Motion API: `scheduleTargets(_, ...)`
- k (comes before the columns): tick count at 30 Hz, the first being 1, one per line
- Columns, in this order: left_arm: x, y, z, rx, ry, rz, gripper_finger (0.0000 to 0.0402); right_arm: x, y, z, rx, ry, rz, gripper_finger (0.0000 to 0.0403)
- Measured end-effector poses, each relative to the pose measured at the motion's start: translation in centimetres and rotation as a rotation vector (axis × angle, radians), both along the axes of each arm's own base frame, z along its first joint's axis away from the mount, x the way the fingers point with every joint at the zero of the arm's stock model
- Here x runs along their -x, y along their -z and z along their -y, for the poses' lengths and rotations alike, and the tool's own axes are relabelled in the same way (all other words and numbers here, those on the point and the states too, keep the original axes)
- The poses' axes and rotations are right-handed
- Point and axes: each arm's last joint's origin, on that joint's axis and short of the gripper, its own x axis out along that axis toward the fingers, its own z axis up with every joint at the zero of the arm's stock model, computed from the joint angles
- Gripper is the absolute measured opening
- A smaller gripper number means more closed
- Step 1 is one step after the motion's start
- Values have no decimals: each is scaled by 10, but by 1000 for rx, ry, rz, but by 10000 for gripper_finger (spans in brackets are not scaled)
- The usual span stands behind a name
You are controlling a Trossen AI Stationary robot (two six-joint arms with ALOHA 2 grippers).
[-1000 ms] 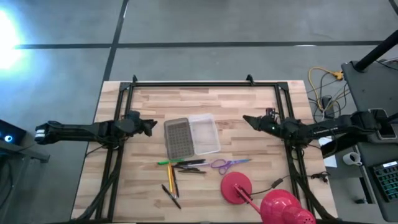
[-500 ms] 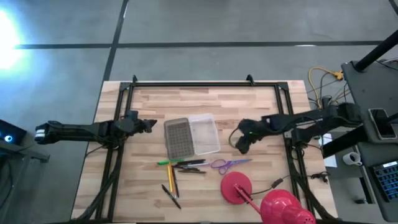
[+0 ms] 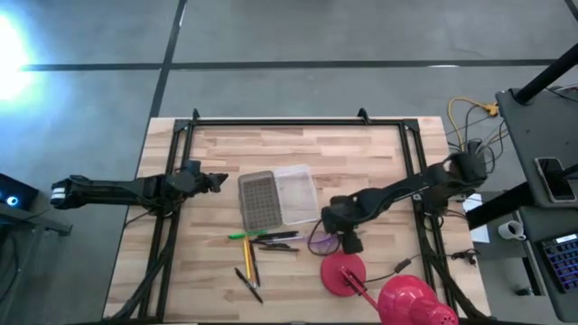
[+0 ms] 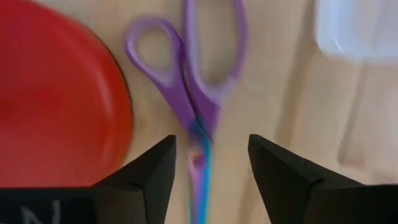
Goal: Pick & place school supplies into a supply box
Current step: Put the purple scissors into the black supply box
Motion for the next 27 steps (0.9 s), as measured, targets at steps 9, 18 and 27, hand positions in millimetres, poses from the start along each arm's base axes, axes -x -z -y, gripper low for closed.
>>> scheduleTargets(9,0,0,0,0,0,0,145,-28,2,-19,81,47,54,167)
scheduleTargets(18,0,0,0,1,0,0,145,-45,27,-31,82,63,15,127)
scheduleTargets(27,0,0,0,11,16,2,145,-55,19,-34,85,82,17,127)
